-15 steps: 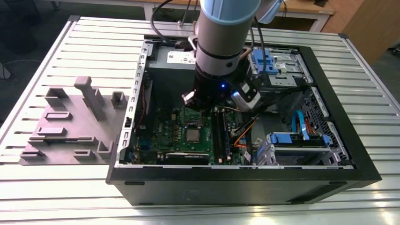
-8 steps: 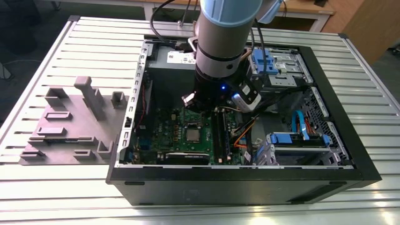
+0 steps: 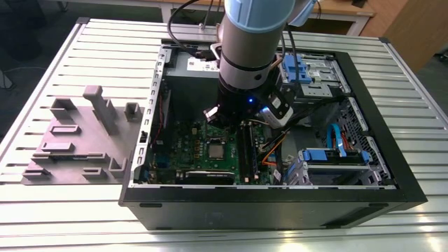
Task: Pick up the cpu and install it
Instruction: 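Close the cpu cover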
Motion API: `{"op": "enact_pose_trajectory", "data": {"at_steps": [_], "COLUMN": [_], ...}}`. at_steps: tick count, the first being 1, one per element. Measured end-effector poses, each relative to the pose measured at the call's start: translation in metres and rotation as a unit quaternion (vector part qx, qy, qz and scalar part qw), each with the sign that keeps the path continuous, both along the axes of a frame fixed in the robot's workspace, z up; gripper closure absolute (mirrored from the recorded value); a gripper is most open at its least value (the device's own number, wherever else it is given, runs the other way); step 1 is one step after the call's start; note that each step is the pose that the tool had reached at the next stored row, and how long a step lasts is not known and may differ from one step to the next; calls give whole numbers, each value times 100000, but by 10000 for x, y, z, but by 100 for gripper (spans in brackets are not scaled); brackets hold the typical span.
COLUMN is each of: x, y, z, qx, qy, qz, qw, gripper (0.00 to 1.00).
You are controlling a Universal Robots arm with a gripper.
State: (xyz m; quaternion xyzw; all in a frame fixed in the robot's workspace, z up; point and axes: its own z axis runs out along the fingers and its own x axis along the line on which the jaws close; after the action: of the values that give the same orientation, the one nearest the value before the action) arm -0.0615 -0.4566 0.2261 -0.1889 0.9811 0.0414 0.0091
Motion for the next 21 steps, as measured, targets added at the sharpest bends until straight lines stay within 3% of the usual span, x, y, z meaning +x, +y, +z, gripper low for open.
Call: {"op": "enact_pose_trajectory", "data": {"at_steps": [21], "x": [3], "y": [-160], "z": [0], "qx": [5], "qy": [4], "qz": [518], "qw": [99999], "gripper": [90]}}
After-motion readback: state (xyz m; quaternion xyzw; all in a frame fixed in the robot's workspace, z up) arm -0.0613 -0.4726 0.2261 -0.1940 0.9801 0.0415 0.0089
